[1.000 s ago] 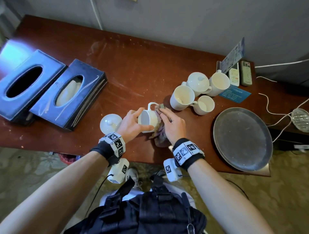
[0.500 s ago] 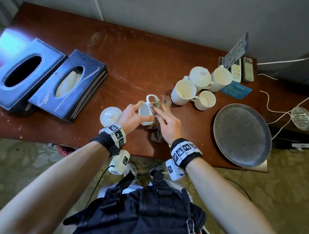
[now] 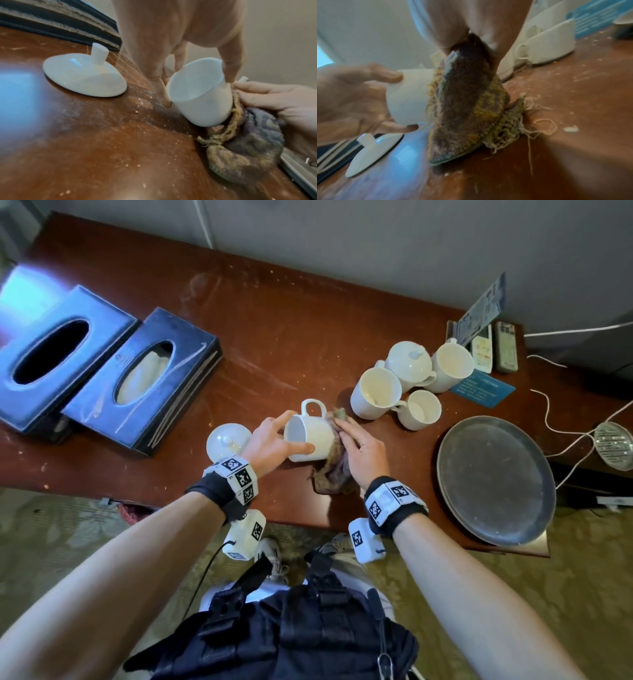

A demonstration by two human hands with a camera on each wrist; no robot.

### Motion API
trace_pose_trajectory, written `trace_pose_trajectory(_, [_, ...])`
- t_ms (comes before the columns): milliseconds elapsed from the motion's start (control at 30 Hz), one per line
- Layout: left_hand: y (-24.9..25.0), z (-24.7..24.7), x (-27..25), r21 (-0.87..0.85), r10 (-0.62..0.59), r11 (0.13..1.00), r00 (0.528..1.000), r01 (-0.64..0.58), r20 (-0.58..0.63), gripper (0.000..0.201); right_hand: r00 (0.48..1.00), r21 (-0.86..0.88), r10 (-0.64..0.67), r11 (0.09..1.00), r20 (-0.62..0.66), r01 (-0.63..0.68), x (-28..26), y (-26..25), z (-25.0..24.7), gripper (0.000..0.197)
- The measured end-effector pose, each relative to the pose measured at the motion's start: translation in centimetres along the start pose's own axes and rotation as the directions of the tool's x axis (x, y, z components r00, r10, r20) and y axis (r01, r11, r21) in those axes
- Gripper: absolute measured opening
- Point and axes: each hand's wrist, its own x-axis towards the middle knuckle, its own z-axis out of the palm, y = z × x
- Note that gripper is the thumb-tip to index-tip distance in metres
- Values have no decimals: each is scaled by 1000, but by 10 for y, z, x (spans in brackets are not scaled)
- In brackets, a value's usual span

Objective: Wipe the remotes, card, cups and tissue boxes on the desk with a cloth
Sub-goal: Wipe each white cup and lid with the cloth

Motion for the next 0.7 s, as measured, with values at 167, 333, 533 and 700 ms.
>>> trace_pose_trajectory(167, [-3, -5, -13, 21, 57, 998, 995, -59, 81, 72, 979, 187, 197, 965, -60, -183, -5, 16, -2, 31])
trace_pose_trajectory(333, [-10, -3, -17, -98, -1, 995, 992, 13, 126, 88, 980, 355, 197, 918, -21, -177, -8, 1, 4, 39])
trace_pose_trajectory(533, [-14, 1, -15, -131, -13, 991, 995, 25, 95, 89, 982, 224, 180, 957, 48, -186, -10, -11, 1, 54])
trace_pose_trajectory(700, [-13, 4, -17, -90, 24, 996, 996, -16, 81, 87, 976, 271, 208, 937, 67, -218, -9, -11, 10, 50])
